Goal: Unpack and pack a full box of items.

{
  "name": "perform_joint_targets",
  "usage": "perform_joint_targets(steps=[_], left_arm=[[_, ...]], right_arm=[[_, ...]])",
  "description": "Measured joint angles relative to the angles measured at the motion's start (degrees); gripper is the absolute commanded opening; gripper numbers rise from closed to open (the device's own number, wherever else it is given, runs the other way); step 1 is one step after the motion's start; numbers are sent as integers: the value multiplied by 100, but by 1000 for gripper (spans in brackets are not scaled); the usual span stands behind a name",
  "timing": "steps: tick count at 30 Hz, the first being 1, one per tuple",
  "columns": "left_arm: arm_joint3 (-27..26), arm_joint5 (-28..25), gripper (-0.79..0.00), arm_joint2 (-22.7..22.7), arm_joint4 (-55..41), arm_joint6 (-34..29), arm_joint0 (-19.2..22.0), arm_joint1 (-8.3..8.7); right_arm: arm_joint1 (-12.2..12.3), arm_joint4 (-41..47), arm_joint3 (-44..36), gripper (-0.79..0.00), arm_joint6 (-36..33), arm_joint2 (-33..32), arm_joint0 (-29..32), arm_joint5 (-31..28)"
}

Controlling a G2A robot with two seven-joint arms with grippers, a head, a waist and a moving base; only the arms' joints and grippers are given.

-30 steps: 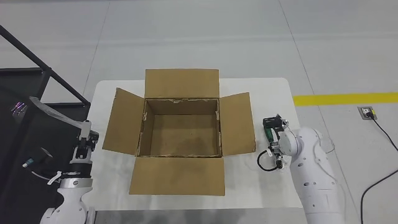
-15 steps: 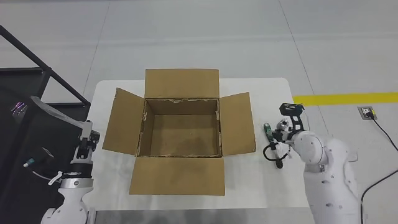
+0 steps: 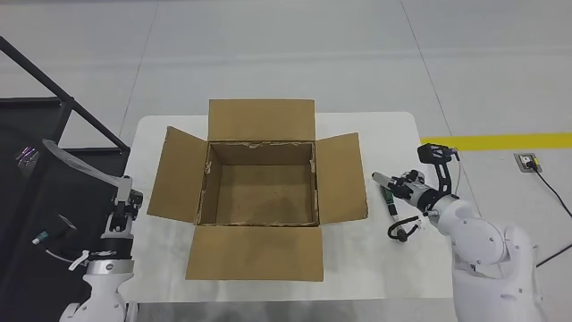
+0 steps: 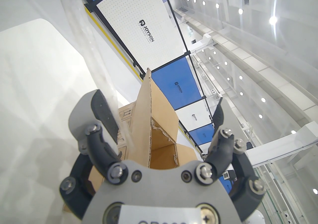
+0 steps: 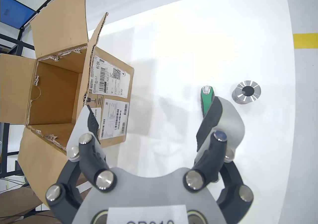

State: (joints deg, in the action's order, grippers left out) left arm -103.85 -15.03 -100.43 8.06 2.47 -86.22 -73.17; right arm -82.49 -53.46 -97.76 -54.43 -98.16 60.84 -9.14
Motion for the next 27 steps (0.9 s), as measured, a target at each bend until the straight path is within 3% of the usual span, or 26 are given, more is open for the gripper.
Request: perform_joint_targets(steps=[5,11,16,17,20,22,27], left_arm=[[-4,8,0,-4,3,-10,-8,-5],[-17,20,0,-31,-17,-16,6,-9],[-17,21,0,-51,-21,-24,7,-12],[-17,18,0,-60,-18,-24,5,-13],[-16,14,0,-78,-34,-22,0,-15],[-16,8,0,-87,-45,-18,-2,-17],[22,-13,0,-103,-75,-8,-4,-22]], right_arm=[[42,532,89,0,13,136,72,-611],[172,1926,745,0,-847,76,-354,-1580],[266,2591,1307,0,-1470,203,-785,-1783],[288,2661,1434,-71,-1591,243,-908,-1729],[324,2740,1690,-422,-1660,370,-1140,-1559],[344,2789,1826,-526,-1666,435,-1238,-1421],[405,2903,2099,-653,-1749,587,-1474,-1154]])
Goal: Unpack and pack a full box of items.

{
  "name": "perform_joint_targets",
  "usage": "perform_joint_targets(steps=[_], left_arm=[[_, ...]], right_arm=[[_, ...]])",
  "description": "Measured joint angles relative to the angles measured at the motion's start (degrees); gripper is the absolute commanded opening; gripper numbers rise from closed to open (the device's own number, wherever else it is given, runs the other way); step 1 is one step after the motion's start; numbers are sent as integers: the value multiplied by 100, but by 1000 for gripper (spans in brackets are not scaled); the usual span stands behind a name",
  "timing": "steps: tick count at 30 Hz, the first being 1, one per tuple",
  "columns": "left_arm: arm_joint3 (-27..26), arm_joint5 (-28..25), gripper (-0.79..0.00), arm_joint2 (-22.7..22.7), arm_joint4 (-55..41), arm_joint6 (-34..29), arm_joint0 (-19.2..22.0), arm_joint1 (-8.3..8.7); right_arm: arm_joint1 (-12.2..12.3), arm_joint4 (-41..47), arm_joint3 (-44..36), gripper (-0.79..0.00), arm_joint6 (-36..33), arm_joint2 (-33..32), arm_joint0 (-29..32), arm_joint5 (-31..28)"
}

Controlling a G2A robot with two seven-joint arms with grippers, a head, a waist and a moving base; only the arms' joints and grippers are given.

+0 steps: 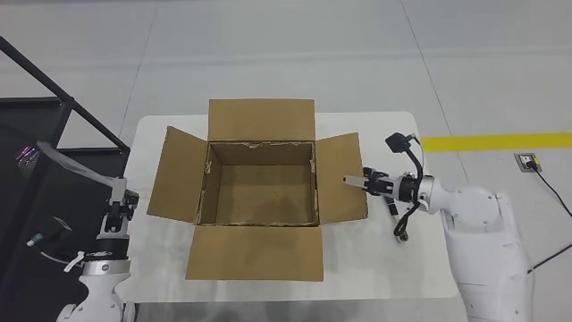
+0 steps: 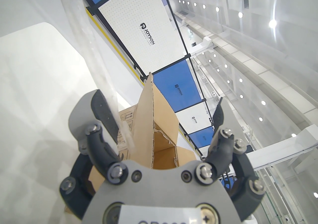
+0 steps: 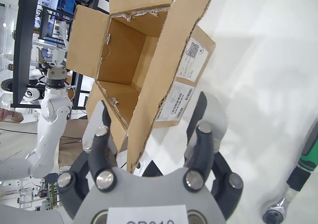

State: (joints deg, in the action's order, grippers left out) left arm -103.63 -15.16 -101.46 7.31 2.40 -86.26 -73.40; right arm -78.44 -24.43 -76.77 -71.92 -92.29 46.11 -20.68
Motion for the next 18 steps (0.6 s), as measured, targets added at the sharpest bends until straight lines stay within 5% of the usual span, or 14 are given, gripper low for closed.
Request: perform_joint_targets(steps=[3,18], left_arm=[[30,-2,0,-1,-12,11,11,-4],[61,-9,0,-20,-15,5,25,-17]], right_arm=[[33,74,79,-785,37,64,-52,96],[200,343,207,-785,222,334,-188,298]])
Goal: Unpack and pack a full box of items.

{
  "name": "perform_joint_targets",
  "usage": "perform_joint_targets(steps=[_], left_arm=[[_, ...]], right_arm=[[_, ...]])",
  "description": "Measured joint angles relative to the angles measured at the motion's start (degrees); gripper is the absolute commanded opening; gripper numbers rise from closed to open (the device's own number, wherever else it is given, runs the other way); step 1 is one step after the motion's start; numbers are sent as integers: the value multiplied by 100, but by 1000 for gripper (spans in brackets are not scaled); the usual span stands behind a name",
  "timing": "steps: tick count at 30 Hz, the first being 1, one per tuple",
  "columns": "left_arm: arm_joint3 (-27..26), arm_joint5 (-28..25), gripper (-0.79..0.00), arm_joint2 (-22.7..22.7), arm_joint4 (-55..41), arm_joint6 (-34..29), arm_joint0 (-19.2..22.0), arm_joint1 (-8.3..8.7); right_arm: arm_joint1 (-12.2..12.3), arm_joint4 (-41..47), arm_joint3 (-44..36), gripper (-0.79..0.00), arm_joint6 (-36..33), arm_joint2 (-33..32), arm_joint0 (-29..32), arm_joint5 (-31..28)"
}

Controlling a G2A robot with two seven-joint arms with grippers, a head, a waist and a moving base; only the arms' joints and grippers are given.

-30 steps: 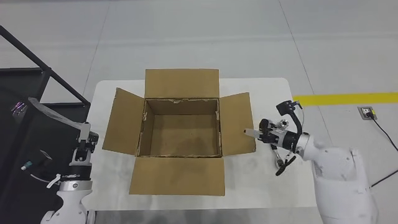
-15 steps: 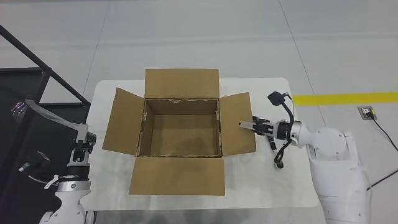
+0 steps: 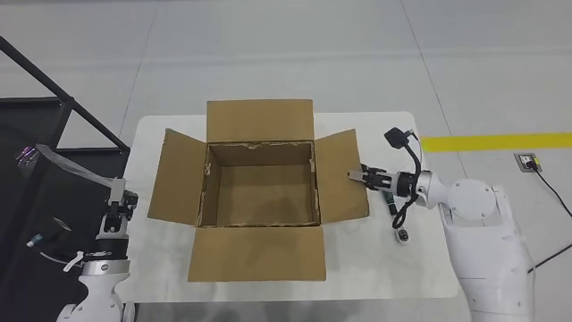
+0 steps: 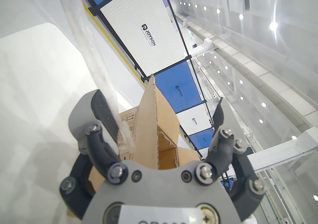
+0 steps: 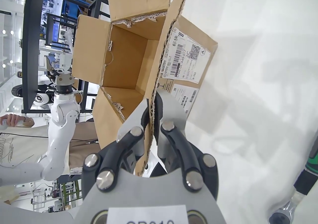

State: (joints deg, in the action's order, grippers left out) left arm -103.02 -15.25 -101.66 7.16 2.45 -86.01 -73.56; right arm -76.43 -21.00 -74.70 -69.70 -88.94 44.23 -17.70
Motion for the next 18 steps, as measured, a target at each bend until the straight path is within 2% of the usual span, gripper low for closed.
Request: perform_joint_targets(steps=[3,4,5,6,7,12,18], left_arm=[[1,-3,0,-5,8,-17,0,-1],[1,0,0,-6,5,-22,0,-2],[0,5,0,-8,1,-27,0,-2],[-1,7,0,-10,0,-29,0,-3],[-1,8,0,-11,-1,-31,0,-4],[16,21,0,-13,-6,-61,12,-6],[28,64,0,-13,-15,-91,82,-7]], right_arm=[[28,37,-13,-785,61,68,-12,30],[35,40,-14,-760,76,95,-18,41],[48,0,-15,-449,98,131,-31,66],[59,-70,-28,-92,129,156,-40,96],[70,-166,-68,0,172,187,-40,114],[163,-621,-625,0,470,141,272,7],[314,-1393,-1549,0,829,-313,947,465]])
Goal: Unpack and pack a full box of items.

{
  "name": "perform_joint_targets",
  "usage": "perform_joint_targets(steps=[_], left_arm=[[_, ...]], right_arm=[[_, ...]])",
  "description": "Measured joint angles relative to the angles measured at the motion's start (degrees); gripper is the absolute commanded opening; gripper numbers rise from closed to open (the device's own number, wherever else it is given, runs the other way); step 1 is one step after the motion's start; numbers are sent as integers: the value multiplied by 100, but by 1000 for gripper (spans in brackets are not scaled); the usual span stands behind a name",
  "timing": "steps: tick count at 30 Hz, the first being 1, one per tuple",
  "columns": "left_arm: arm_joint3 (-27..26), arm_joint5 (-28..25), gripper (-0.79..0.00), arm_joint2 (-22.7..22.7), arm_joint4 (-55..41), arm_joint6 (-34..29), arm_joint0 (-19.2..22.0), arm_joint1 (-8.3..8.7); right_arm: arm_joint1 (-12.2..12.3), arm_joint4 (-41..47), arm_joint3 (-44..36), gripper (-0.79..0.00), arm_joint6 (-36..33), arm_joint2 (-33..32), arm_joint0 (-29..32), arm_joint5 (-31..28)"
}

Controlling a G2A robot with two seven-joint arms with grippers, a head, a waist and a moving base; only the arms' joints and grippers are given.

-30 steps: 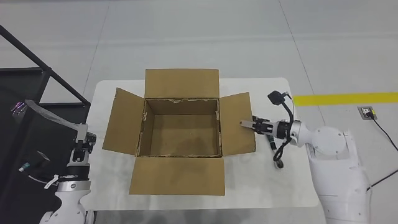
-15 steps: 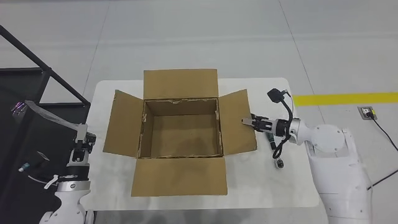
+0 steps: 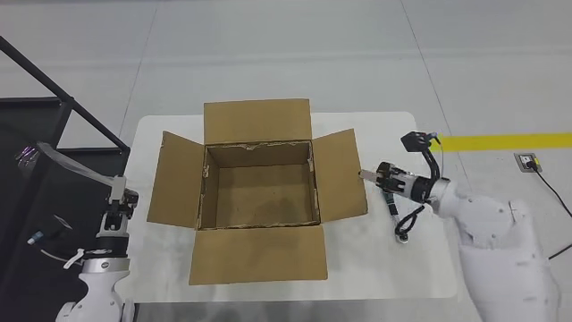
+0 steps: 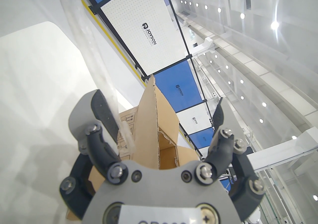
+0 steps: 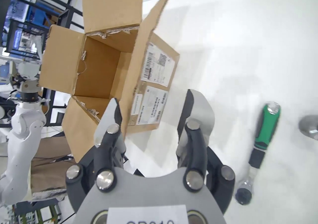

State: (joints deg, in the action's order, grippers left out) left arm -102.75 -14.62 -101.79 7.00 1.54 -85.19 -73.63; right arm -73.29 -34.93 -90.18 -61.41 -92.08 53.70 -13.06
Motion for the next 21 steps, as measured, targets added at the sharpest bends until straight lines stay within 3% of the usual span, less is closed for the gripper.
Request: perform_joint_targets(steps=[5,8,21], left_arm=[[40,-7,0,-3,-36,-18,33,-2],[81,-3,0,25,-38,-29,63,-5],[74,14,0,68,27,-66,98,-11]], right_arm=[[96,-1087,-549,0,28,-163,497,744],[135,-1497,-463,0,-167,-105,558,1031],[151,-3219,871,0,-920,1049,-309,1620]])
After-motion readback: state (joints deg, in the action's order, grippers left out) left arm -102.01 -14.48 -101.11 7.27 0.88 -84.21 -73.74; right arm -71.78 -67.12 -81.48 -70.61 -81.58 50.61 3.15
